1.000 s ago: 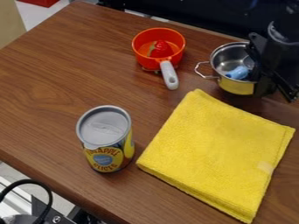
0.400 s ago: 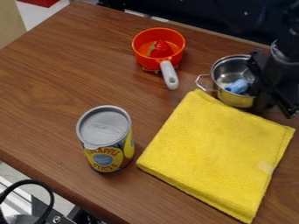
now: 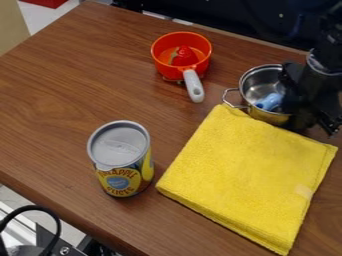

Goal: Moves the object to the right side of the table

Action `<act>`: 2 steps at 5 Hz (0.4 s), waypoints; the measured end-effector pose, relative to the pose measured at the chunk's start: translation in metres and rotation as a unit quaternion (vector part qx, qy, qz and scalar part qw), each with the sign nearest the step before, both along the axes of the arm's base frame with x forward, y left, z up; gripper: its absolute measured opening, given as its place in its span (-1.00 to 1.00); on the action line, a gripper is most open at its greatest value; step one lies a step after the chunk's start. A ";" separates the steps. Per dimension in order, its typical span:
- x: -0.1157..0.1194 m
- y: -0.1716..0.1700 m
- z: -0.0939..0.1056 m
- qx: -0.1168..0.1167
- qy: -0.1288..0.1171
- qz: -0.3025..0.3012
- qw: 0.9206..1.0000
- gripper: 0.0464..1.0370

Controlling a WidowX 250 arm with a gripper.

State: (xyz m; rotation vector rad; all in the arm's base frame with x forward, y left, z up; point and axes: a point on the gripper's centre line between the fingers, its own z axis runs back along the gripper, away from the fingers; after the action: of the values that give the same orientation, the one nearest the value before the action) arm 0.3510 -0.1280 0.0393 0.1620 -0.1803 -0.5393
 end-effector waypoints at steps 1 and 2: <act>-0.001 0.011 0.004 -0.011 0.014 0.028 0.999 0.39; 0.008 0.025 0.045 -0.043 -0.013 0.078 0.996 0.87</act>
State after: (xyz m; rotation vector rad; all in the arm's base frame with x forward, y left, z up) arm 0.3595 -0.1026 0.0840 0.0978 -0.2136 -0.3728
